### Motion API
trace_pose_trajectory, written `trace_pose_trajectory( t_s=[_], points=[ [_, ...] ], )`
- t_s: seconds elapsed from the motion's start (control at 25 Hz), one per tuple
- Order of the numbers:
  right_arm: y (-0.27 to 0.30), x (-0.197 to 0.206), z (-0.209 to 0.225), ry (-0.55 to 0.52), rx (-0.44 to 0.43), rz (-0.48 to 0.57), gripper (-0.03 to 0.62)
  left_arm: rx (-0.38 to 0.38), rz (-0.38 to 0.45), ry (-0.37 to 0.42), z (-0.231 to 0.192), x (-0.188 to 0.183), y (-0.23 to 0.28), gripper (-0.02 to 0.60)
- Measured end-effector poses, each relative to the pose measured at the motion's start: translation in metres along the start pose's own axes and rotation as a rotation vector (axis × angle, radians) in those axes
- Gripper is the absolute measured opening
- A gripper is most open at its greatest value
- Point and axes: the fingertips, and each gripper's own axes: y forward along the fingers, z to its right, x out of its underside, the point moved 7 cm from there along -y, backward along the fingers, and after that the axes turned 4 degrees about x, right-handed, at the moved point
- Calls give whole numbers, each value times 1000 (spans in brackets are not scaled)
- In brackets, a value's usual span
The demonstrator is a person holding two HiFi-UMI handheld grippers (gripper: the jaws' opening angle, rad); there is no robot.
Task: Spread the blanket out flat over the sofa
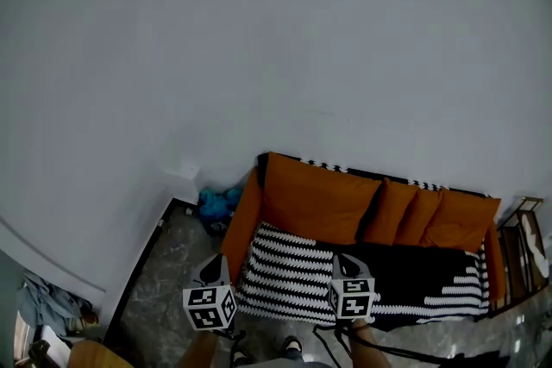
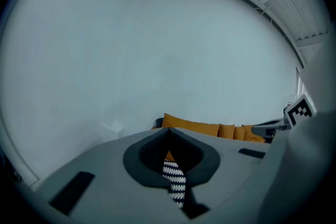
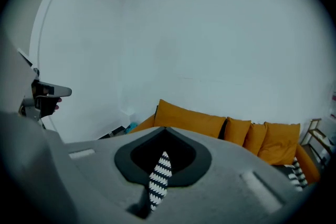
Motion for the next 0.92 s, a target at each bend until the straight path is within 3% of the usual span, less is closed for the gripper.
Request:
trace_pose_trajectory(
  t_s=[0.92],
  points=[
    [-16, -1, -2, 35, 27, 24, 5, 15, -14, 28, -1, 5, -9, -11]
  ],
)
